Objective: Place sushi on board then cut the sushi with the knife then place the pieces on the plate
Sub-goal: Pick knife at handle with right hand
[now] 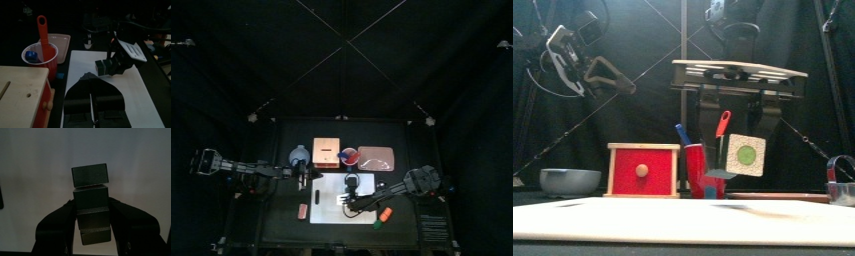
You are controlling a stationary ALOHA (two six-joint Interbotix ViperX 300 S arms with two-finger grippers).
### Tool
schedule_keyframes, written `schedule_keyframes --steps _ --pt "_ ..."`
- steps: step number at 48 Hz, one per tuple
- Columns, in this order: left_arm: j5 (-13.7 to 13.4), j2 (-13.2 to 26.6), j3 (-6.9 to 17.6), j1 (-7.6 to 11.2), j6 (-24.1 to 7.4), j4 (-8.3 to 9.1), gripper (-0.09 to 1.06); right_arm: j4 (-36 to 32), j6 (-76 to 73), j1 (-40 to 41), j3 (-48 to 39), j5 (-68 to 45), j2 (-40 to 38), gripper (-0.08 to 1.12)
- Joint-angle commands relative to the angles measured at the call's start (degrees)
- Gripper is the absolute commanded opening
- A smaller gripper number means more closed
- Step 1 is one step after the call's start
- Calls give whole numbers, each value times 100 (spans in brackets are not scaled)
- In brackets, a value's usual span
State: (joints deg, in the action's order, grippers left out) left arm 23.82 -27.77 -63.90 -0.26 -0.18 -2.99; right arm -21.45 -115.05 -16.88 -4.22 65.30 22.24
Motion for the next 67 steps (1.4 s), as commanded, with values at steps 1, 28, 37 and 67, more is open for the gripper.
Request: schedule_keyframes --steps 1,28,37,67 --pt "-9 -62 44 -9 -9 18 -3 88 -62 26 149 35 -105 66" --pt "-18 -62 18 -18 0 18 -3 141 0 18 141 -299 18 93" --pt "-105 -62 18 -9 0 0 -3 0 299 0 149 176 -369 93" --pt "-264 -62 26 -105 9 0 -3 -413 4280 413 -97 993 -2065 93"
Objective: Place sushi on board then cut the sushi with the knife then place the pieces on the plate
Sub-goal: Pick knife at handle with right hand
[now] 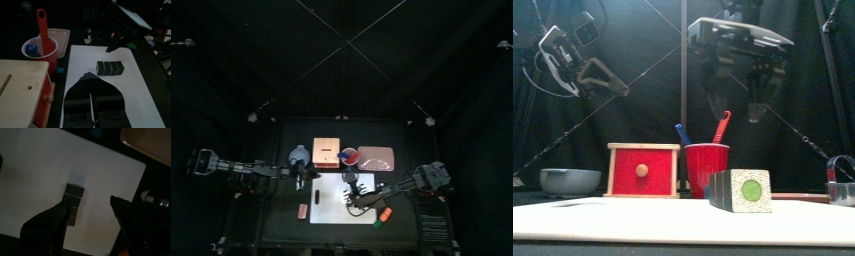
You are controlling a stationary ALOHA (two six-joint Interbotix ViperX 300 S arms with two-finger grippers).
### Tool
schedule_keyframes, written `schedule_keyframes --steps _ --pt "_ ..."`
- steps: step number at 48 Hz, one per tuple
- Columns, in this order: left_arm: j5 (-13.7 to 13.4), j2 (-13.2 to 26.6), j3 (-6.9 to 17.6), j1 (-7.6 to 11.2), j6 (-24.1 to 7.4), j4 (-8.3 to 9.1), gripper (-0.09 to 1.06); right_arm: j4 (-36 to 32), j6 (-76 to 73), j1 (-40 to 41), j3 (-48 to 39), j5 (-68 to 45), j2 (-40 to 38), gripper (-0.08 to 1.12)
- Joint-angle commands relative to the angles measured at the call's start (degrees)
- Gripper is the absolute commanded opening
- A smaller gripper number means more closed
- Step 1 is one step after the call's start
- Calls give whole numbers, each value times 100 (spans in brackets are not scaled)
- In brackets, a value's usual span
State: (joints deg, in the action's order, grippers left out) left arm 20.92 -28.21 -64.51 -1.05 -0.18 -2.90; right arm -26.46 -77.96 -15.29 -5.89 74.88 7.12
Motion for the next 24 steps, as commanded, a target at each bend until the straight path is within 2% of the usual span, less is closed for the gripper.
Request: schedule_keyframes --steps 1,4,11,16,20,24 --pt "26 -18 88 -35 18 -9 -3 105 712 325 70 44 -624 93" --pt "26 -18 79 -44 26 -26 -3 149 1143 501 53 79 -853 93" --pt "26 -18 62 -35 18 -185 -3 237 2118 1046 44 105 -1433 93" --pt "26 -18 62 -18 9 -202 -3 413 2892 1547 88 105 -1793 93" --pt "26 -18 35 0 -9 -193 -3 747 3621 2101 149 97 -1969 93" --pt "26 -18 9 -26 -9 -193 -3 1397 4597 2733 255 88 -2013 93"
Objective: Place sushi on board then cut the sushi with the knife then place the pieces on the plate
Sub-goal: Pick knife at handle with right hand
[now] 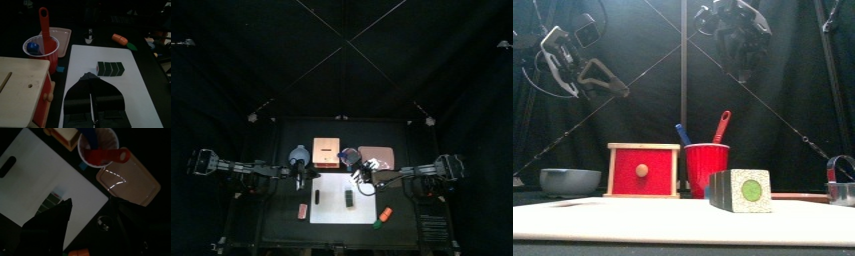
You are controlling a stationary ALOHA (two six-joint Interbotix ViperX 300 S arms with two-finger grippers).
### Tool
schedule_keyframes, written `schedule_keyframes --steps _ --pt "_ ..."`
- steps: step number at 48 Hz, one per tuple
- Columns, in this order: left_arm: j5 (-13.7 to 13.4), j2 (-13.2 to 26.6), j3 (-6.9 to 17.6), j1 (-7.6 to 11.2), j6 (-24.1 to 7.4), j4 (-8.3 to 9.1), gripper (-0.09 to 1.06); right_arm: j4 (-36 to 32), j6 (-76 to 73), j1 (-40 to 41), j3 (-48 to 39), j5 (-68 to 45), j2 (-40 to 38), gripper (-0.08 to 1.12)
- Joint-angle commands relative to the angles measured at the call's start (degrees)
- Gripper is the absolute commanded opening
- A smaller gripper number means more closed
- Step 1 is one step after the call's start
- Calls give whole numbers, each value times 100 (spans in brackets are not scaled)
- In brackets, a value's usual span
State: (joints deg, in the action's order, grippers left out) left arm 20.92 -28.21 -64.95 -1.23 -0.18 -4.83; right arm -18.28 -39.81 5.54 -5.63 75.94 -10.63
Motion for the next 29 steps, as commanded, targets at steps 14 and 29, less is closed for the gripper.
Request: schedule_keyframes --steps 14,29 --pt "26 -18 35 -62 18 -70 -3 2628 3410 2136 624 26 264 93" --pt "26 -18 26 -70 18 -343 -3 3182 4562 2698 896 264 1055 93"
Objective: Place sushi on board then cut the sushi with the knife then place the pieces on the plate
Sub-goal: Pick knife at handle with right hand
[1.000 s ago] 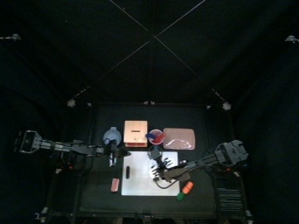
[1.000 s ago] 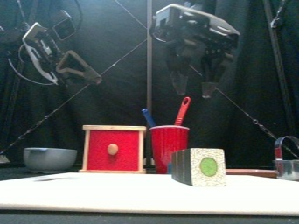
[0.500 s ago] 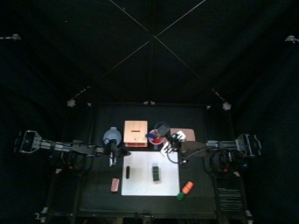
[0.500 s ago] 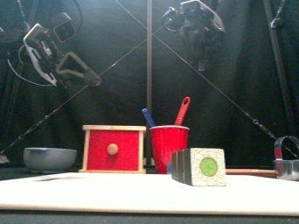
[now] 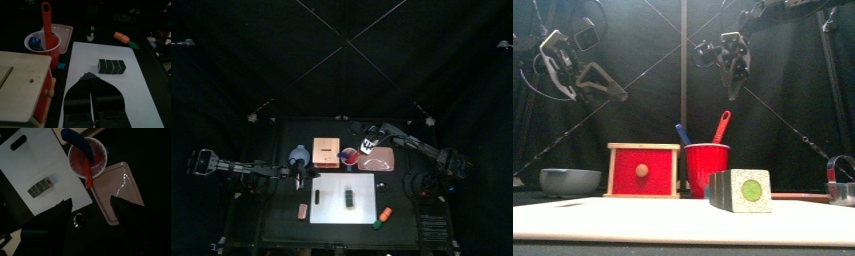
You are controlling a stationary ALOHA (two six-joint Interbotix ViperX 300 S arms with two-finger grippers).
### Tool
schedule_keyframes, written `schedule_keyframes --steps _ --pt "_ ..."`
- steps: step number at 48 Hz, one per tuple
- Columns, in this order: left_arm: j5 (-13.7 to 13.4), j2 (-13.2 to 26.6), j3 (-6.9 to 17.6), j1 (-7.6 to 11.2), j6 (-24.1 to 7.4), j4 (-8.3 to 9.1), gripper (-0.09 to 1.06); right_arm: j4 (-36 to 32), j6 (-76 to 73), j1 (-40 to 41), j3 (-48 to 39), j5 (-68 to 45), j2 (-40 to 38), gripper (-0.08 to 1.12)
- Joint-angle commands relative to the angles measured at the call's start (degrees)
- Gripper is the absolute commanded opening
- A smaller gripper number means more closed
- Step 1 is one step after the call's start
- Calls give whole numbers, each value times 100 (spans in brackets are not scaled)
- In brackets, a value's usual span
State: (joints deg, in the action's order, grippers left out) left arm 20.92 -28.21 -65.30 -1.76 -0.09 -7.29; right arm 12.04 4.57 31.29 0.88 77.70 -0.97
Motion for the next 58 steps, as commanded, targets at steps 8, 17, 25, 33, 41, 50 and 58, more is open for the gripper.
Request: schedule_keyframes --steps 8,17,25,33,41,50,58 --pt "26 -18 44 -35 -9 -176 -3 519 431 141 439 202 519 93" --pt "26 -18 -26 -44 9 -176 -3 809 483 97 580 290 879 93" --pt "26 -18 -62 -44 0 -185 -3 844 475 35 562 352 1028 93" --pt "26 -18 -105 -35 9 -176 -3 853 466 18 545 360 1204 93" --pt "26 -18 -132 -35 18 -176 -3 844 457 -62 536 413 1301 93" --pt "26 -18 -149 -35 18 -176 -3 844 439 -105 448 422 1362 93" --pt "26 -18 -167 -35 18 -176 -3 853 413 -114 404 422 1397 93"
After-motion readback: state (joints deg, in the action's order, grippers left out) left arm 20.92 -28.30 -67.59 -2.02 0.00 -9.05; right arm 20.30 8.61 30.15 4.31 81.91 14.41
